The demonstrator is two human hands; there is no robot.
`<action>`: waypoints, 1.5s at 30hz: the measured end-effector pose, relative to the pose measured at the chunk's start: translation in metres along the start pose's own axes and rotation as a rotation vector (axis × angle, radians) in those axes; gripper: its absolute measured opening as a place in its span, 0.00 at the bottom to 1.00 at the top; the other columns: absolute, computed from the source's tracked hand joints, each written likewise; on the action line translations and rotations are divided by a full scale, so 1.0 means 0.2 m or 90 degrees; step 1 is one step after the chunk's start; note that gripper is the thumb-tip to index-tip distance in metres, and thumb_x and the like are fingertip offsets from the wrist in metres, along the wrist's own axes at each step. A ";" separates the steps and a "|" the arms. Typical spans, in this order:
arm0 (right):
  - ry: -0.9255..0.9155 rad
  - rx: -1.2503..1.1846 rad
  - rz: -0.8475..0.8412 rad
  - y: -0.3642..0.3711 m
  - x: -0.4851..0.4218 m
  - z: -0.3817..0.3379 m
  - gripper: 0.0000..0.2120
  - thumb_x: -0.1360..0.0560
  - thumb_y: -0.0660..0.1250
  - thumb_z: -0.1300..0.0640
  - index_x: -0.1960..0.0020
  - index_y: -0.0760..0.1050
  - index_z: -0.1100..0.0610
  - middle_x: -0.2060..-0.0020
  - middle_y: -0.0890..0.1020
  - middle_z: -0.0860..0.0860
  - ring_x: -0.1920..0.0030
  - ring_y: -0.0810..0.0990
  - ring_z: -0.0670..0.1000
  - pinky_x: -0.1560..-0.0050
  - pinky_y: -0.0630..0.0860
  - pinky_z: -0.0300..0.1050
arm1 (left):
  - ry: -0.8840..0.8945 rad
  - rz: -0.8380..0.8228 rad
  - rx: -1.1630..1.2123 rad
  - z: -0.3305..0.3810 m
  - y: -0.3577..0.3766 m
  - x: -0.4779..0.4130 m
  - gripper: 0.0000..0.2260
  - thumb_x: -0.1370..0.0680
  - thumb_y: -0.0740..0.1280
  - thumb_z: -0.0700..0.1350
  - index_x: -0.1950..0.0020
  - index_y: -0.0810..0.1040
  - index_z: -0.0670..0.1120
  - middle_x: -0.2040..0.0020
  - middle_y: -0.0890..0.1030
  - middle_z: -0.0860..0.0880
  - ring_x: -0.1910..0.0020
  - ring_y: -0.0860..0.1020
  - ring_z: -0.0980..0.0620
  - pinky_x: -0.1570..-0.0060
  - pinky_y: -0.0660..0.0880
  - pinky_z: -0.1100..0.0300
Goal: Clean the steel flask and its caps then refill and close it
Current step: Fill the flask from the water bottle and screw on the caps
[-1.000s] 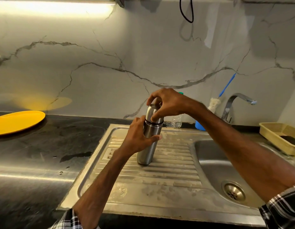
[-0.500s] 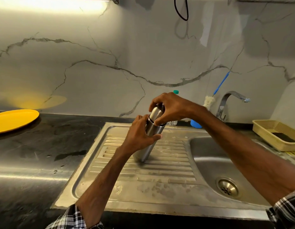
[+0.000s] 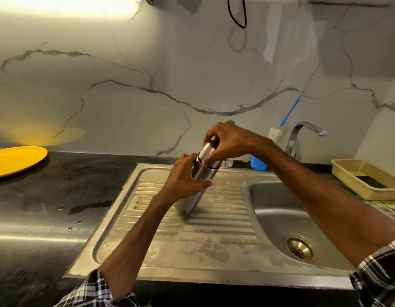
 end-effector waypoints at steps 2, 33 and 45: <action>0.061 0.033 0.034 0.01 -0.03 0.00 0.26 0.32 0.76 0.36 0.47 0.77 0.56 0.55 0.82 0.53 0.61 0.83 0.49 0.65 0.78 0.37 | -0.001 0.003 0.008 0.00 0.00 0.01 0.35 0.32 0.80 0.58 0.31 0.71 0.49 0.42 0.74 0.49 0.46 0.74 0.51 0.48 0.73 0.58; -0.145 -0.022 0.045 -0.01 -0.02 -0.11 0.25 0.31 0.79 0.47 0.40 0.78 0.57 0.51 0.84 0.52 0.55 0.82 0.46 0.59 0.77 0.31 | -0.007 0.037 0.055 -0.08 -0.07 0.02 0.32 0.32 0.80 0.58 0.33 0.74 0.49 0.42 0.76 0.47 0.45 0.76 0.50 0.47 0.78 0.55; -0.174 -0.220 -0.073 0.12 -0.10 -0.09 0.36 0.31 0.79 0.59 0.27 0.68 0.57 0.34 0.76 0.54 0.35 0.77 0.52 0.37 0.77 0.45 | -0.002 -0.002 0.172 -0.18 -0.17 0.04 0.33 0.32 0.81 0.55 0.31 0.74 0.50 0.39 0.78 0.51 0.43 0.77 0.56 0.47 0.76 0.64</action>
Point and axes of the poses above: each hand's wrist, its own x-axis away from the middle knuckle, its own y-axis out of the palm, z = x × y, the point moved 3 cm from there along -x, towards the middle knuckle
